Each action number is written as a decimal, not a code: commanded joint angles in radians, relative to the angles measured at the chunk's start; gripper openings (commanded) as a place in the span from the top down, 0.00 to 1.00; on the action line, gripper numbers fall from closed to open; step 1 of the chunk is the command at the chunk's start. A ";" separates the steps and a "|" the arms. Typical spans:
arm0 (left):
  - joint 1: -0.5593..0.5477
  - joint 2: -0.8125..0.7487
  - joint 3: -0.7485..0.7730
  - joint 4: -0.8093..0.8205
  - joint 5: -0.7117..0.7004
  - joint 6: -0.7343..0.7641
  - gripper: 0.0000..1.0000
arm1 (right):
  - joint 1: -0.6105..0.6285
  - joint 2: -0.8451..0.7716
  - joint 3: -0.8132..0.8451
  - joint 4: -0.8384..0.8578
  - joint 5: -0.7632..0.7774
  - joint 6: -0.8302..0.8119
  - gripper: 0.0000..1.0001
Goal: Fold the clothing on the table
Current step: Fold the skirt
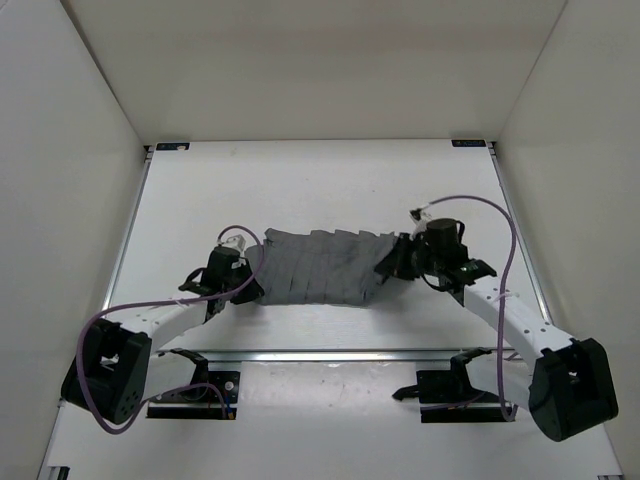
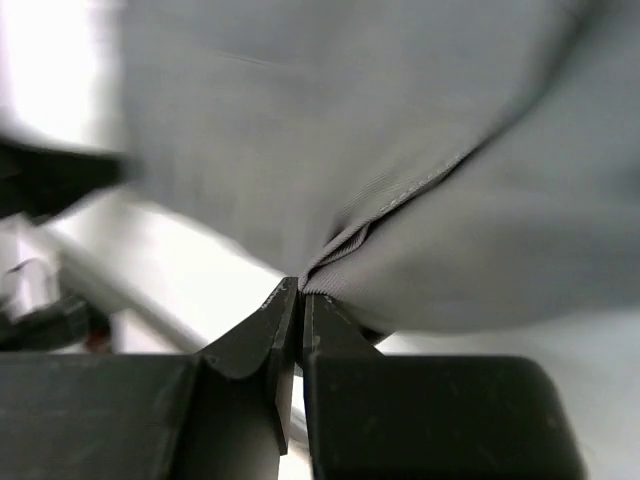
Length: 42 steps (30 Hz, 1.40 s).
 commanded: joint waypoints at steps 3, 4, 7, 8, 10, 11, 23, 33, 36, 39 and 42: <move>0.001 -0.022 -0.030 0.018 -0.024 -0.016 1.00 | 0.231 0.109 0.202 0.256 -0.209 0.037 1.00; -0.002 -0.021 -0.030 0.020 -0.029 -0.022 1.00 | 0.288 0.163 0.237 0.287 -0.203 0.042 1.00; -0.001 -0.028 -0.039 0.029 -0.023 -0.028 1.00 | 0.381 0.296 0.297 0.399 -0.222 0.052 0.99; -0.001 -0.039 -0.045 0.029 -0.020 -0.030 1.00 | 0.408 0.321 0.335 0.446 -0.235 0.056 1.00; 0.010 -0.041 -0.045 0.020 -0.020 -0.031 1.00 | 0.432 0.421 0.400 0.459 -0.255 0.051 0.99; 0.010 -0.047 -0.048 0.017 -0.020 -0.031 1.00 | 0.446 0.446 0.426 0.467 -0.270 0.045 1.00; 0.036 -0.087 -0.070 0.031 -0.004 -0.044 1.00 | 0.544 0.746 0.636 0.447 -0.409 0.005 0.99; 0.044 -0.053 -0.087 0.066 0.026 -0.040 1.00 | 0.597 0.970 0.832 0.335 -0.400 -0.076 1.00; 0.050 -0.061 -0.082 0.048 0.017 -0.028 1.00 | 0.587 1.021 0.850 0.335 -0.396 -0.078 1.00; 0.088 -0.091 -0.100 0.045 0.060 -0.014 1.00 | 0.574 1.041 0.843 0.315 -0.339 -0.070 1.00; 0.093 -0.126 -0.085 0.023 0.066 -0.013 0.82 | 0.570 1.097 0.897 0.206 -0.331 -0.128 1.00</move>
